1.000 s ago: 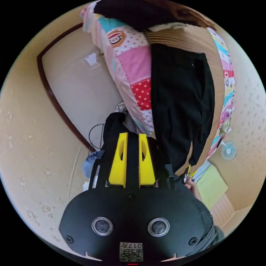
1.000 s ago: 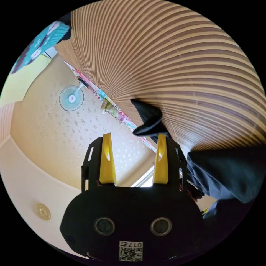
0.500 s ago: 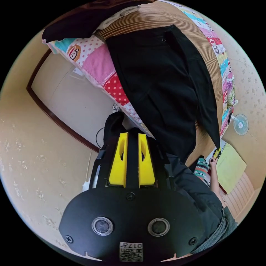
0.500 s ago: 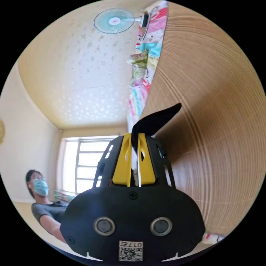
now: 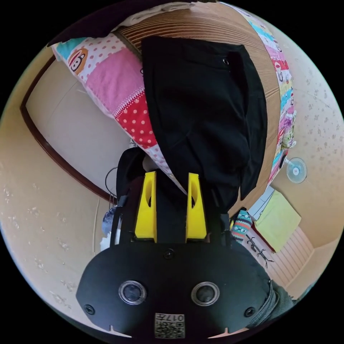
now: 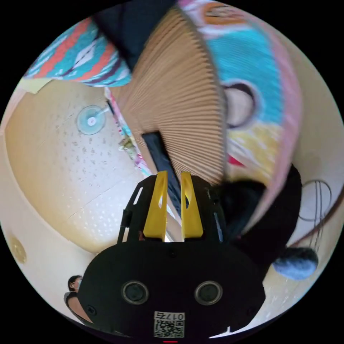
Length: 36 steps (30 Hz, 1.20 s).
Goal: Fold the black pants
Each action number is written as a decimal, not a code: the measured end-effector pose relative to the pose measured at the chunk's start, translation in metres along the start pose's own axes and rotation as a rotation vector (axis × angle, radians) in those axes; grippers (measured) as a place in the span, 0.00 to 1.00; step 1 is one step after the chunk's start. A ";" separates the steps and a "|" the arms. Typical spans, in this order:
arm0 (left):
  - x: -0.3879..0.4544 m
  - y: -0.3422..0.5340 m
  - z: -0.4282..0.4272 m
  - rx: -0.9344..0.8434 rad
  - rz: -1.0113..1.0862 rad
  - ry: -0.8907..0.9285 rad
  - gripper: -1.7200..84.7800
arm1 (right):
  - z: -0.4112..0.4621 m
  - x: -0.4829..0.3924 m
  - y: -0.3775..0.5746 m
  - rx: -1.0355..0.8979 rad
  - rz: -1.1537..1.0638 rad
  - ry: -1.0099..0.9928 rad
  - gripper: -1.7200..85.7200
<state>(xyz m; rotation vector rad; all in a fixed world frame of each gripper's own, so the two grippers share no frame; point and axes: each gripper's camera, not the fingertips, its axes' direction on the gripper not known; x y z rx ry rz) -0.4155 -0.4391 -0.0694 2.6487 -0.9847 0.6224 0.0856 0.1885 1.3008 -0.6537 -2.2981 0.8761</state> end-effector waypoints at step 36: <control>-0.074 -0.024 -0.049 -0.011 0.229 0.539 0.07 | 0.084 0.110 0.200 -0.035 -0.100 0.028 0.05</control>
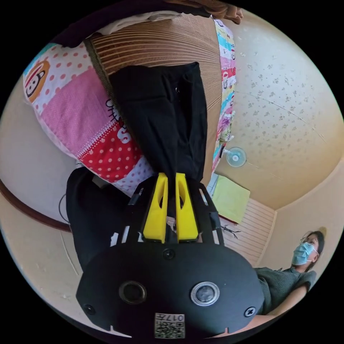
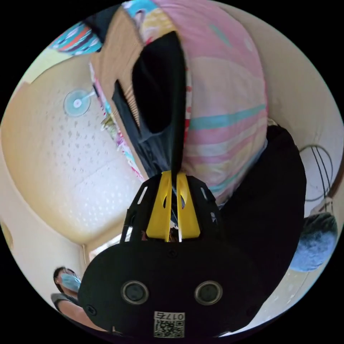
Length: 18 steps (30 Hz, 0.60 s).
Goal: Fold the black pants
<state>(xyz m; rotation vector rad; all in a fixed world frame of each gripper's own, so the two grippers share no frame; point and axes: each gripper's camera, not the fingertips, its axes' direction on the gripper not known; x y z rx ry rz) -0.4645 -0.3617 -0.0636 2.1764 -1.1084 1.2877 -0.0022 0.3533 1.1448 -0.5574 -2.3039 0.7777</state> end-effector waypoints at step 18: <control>0.242 -0.083 0.079 -0.060 0.537 -0.193 0.09 | 0.125 -0.349 -0.017 -0.123 -0.738 0.490 0.03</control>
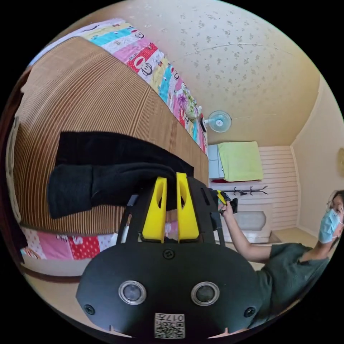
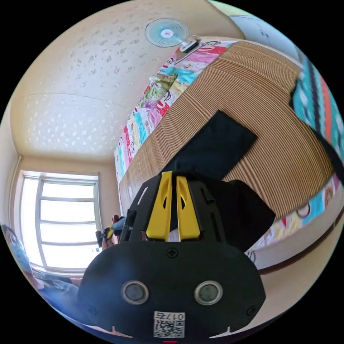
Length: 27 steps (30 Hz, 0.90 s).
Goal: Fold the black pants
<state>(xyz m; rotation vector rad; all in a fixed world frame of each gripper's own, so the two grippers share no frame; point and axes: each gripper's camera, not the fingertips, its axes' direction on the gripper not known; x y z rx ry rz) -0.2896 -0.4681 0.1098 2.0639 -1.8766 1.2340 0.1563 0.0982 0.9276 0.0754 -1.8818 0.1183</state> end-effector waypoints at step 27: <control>-0.099 -0.004 0.073 0.036 -0.469 -0.302 0.06 | 0.226 0.046 0.018 -0.805 -0.036 0.300 0.03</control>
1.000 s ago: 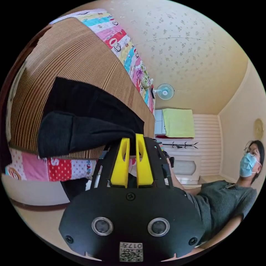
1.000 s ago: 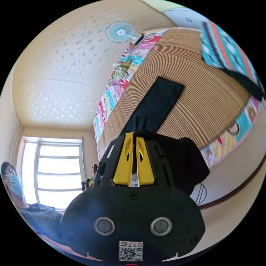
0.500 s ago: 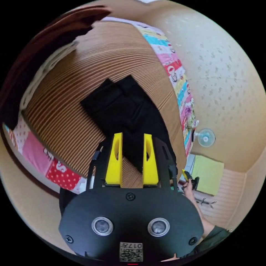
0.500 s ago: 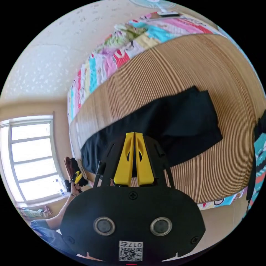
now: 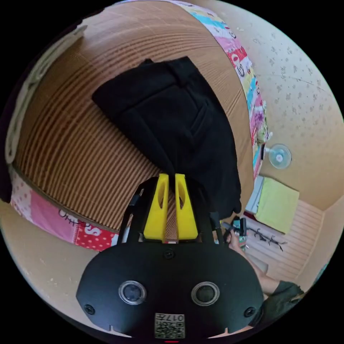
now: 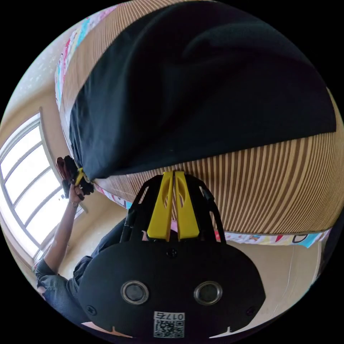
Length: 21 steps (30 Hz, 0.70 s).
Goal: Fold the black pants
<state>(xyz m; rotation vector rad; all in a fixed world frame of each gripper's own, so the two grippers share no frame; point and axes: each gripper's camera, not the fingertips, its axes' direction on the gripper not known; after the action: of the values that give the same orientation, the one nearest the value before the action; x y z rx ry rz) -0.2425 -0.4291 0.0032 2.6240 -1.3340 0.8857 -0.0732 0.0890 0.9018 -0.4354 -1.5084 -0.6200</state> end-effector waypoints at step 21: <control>0.016 0.104 -0.023 -0.103 -0.216 -0.112 0.09 | -0.127 0.117 0.039 0.595 0.139 -0.715 0.07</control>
<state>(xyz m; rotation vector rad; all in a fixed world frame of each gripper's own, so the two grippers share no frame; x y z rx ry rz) -0.3249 -0.4987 0.0104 2.7053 -1.0581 0.6320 0.0449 0.0275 1.0179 -0.3006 -2.2147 0.1436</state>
